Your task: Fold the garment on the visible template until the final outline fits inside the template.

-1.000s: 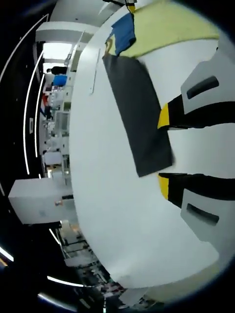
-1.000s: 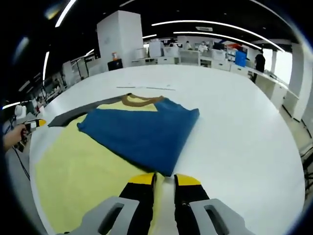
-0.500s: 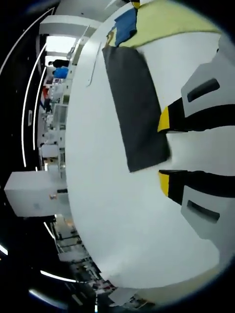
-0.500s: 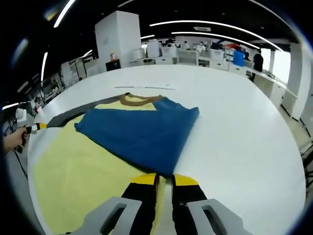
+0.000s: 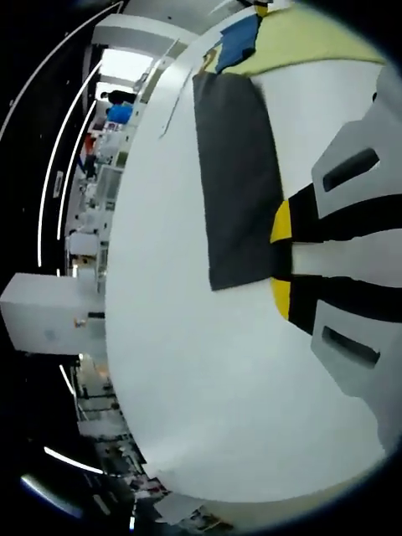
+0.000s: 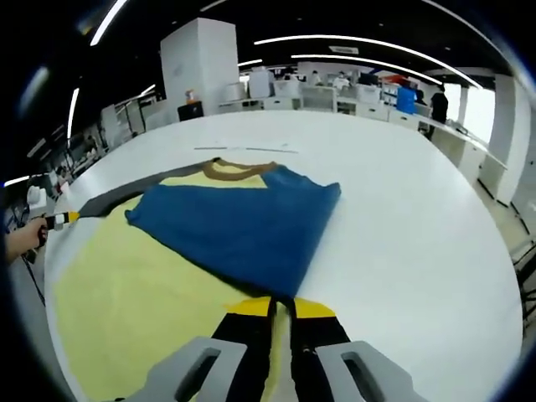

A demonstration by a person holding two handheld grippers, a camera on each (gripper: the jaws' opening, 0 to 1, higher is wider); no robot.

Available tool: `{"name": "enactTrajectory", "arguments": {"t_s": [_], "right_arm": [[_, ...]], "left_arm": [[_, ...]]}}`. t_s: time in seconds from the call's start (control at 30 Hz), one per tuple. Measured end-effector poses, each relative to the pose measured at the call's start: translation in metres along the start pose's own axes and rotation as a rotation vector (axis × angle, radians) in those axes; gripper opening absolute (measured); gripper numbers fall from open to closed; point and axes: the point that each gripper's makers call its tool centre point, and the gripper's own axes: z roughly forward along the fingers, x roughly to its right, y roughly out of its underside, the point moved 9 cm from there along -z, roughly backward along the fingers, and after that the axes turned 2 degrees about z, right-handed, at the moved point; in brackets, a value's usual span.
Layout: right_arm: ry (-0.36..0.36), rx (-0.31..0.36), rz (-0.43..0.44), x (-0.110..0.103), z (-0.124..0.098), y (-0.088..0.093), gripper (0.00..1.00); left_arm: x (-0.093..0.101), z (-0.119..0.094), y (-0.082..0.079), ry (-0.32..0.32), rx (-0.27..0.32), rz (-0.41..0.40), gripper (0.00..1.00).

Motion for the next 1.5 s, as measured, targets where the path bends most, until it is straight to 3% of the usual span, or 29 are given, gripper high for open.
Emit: {"name": "enactTrajectory", "arguments": {"t_s": [0.17,0.3,0.47,1.1,1.23,1.37,1.43,1.5], "right_arm": [[-0.005,-0.001,0.028,0.001,0.0,0.0,0.0],[-0.011,-0.005,0.043,0.002,0.0,0.0,0.0],[-0.008,-0.017,0.041,0.007,-0.004,0.001,0.0],[-0.003,-0.046,0.059,0.014,-0.011,0.005,0.0],[-0.007,-0.048,0.062,0.014,-0.011,0.004,0.0],[0.007,-0.046,0.062,0.015,-0.014,0.004,0.16],[-0.001,-0.032,0.028,0.015,-0.016,0.003,0.29],[-0.022,-0.004,-0.013,0.014,-0.018,0.0,0.35]], "left_arm": [[-0.002,0.004,-0.002,0.006,0.009,-0.035,0.02],[-0.002,0.004,-0.003,0.012,0.009,-0.028,0.01],[-0.005,0.007,-0.002,0.032,0.032,-0.083,0.01],[-0.001,0.011,-0.004,0.035,0.05,-0.091,0.01],[0.0,0.008,-0.005,0.035,0.055,-0.133,0.01],[0.002,0.007,-0.008,0.04,0.066,-0.139,0.01],[0.002,0.007,-0.009,0.04,0.078,-0.162,0.01],[0.002,0.006,-0.011,0.041,0.081,-0.157,0.01]]}}
